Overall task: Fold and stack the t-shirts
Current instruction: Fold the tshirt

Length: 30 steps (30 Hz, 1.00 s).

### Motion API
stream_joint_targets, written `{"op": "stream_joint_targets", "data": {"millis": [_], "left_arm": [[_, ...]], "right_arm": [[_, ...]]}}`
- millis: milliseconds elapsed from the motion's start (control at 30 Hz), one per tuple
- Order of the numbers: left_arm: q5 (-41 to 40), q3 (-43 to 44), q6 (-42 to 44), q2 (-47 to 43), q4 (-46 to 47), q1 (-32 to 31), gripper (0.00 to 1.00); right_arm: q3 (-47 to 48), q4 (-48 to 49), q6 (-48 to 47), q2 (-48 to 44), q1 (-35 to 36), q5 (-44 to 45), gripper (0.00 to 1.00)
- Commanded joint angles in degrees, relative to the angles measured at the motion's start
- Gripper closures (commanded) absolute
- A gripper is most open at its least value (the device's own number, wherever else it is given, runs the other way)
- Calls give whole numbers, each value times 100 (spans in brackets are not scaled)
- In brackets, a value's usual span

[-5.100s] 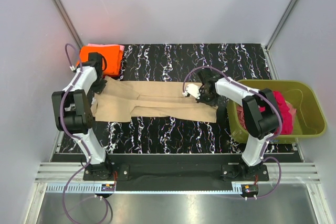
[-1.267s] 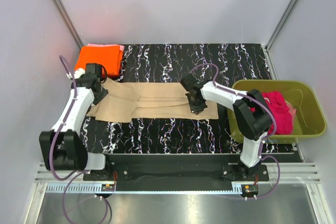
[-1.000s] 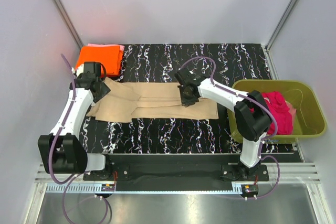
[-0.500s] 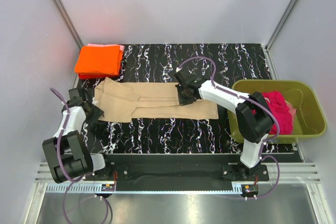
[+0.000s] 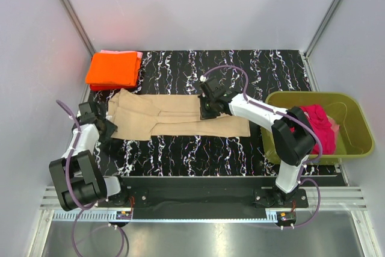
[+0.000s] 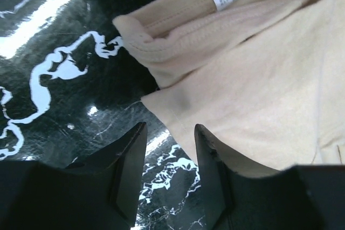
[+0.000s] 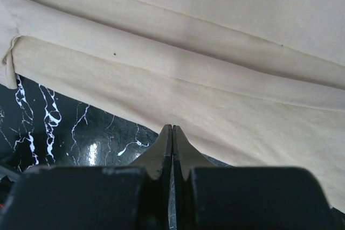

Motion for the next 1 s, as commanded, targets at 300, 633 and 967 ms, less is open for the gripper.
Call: {"op": "stream_joint_targets", "data": {"millis": [300, 633, 967], "left_arm": [[877, -73, 147, -240, 1086, 1039, 43], [1451, -90, 262, 393, 1650, 1251, 45], [1319, -284, -62, 999, 2203, 1321, 52]], "right_arm": [[42, 265, 153, -251, 53, -353, 98], [165, 344, -40, -225, 53, -546, 98], [16, 345, -321, -418, 53, -433, 98]]}}
